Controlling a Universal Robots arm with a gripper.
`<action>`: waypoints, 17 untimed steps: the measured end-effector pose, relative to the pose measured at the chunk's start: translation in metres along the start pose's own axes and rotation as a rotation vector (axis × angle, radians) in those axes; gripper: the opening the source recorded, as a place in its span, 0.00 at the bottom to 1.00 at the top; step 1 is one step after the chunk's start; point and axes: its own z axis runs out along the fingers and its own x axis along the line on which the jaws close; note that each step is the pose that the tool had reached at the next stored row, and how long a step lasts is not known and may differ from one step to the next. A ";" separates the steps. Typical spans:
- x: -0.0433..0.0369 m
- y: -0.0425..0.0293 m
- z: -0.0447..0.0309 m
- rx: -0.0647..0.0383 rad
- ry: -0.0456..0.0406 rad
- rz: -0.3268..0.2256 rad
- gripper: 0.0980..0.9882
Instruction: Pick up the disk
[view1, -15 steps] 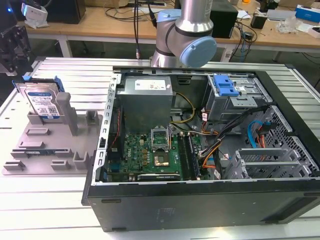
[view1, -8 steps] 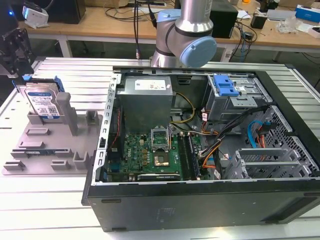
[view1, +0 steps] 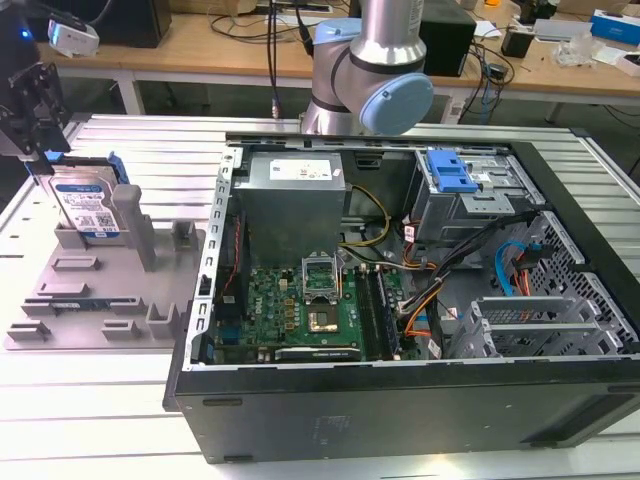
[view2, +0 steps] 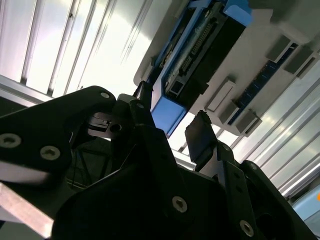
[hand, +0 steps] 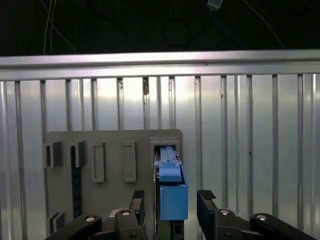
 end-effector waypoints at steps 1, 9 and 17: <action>0.0000 0.0000 0.0008 0.000 0.0000 0.000 0.50; -0.0001 0.0001 0.0067 0.000 0.0002 0.000 0.50; -0.0002 0.0002 0.0143 0.000 0.0003 0.000 0.50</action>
